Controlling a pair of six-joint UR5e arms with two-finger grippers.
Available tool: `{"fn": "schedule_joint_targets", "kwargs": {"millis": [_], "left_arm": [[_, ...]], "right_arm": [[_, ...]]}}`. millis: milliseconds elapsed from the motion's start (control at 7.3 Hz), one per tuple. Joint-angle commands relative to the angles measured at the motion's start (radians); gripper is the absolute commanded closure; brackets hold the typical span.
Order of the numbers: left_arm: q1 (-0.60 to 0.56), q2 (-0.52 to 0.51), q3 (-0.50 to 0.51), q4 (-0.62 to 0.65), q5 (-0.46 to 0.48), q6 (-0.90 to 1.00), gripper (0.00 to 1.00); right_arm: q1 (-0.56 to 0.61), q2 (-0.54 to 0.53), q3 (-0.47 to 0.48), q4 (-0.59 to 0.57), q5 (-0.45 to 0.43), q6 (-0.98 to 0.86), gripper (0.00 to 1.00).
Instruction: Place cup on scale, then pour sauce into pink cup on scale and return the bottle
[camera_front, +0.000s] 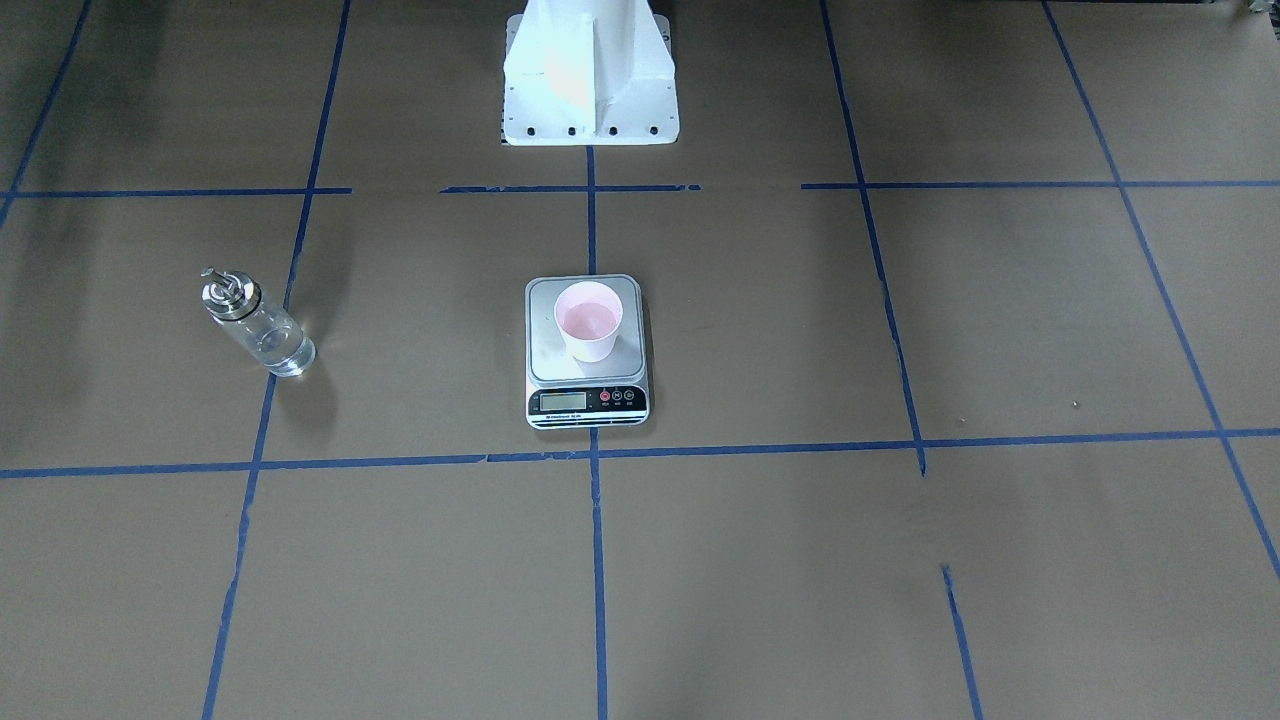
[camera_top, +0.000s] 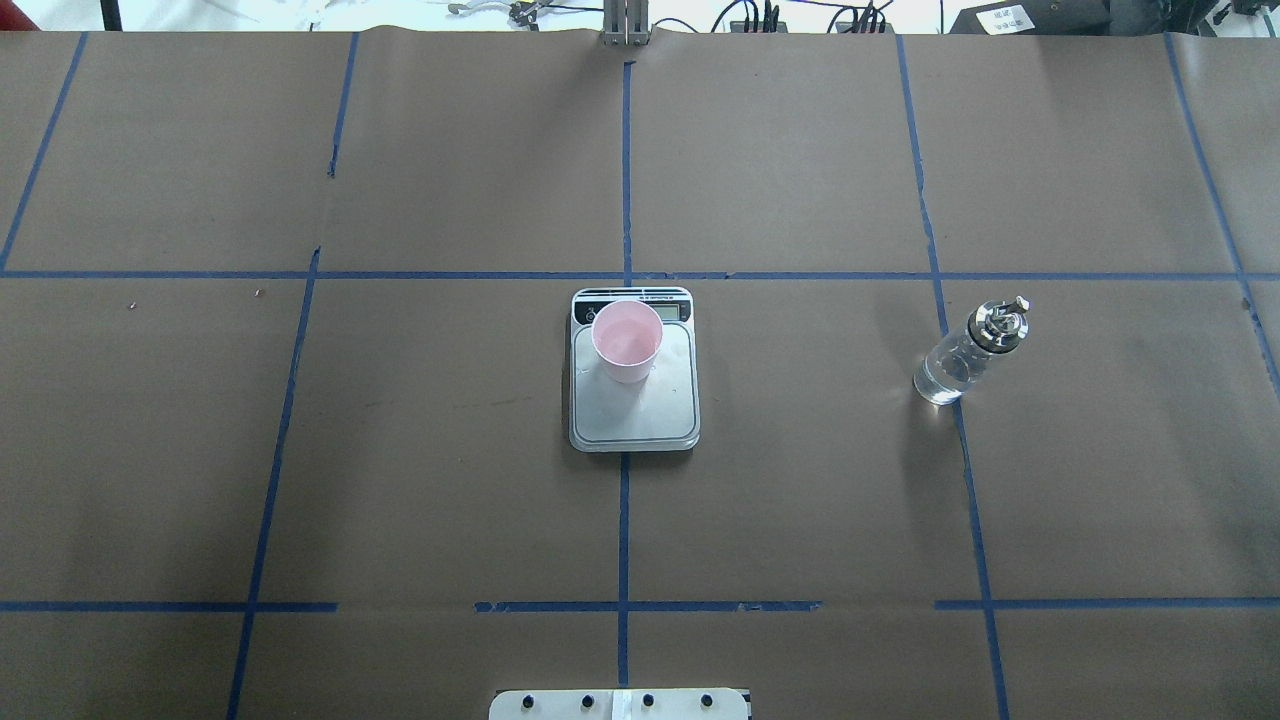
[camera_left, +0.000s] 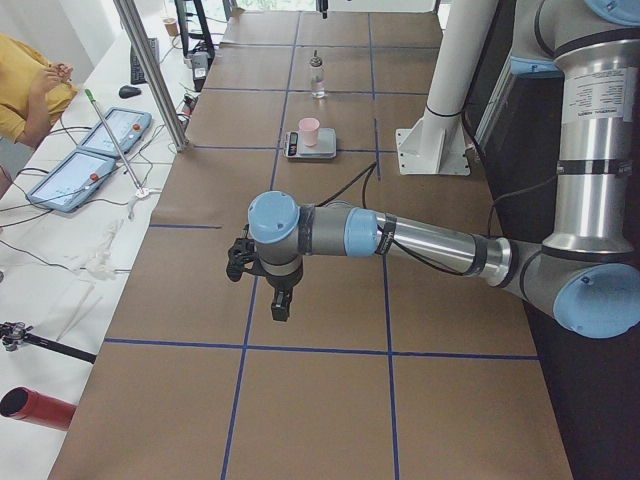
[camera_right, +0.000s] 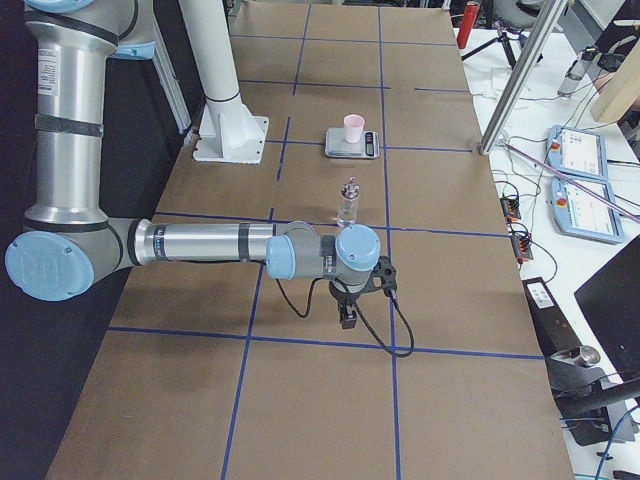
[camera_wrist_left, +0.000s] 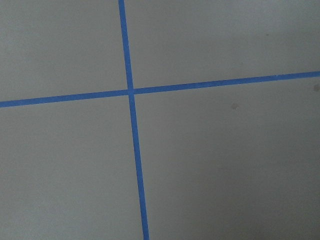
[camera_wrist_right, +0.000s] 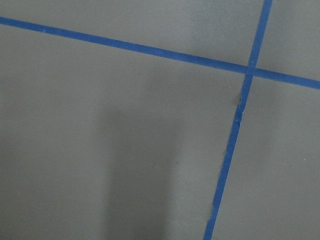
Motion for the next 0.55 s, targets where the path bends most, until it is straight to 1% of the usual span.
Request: {"fn": "schedule_joint_targets", "kwargs": {"millis": [0,137,274,411], "left_arm": [[0.0,0.01,0.018,0.0,0.004,0.004,0.0],[0.0,0.01,0.078,-0.036,0.002,0.012,0.0],[-0.001,0.011,0.119,-0.13,0.005,0.016,0.0],[-0.003,-0.005,0.141,-0.141,0.005,0.012,0.0]], "right_arm": [[-0.002,0.017,0.003,-0.004,-0.057,-0.003,0.0],[-0.004,0.037,0.0,-0.004,-0.111,-0.003,0.0],[-0.004,0.04,0.001,-0.004,-0.113,-0.003,0.0],[-0.002,0.041,-0.005,0.0,-0.113,-0.003,0.0]]}}
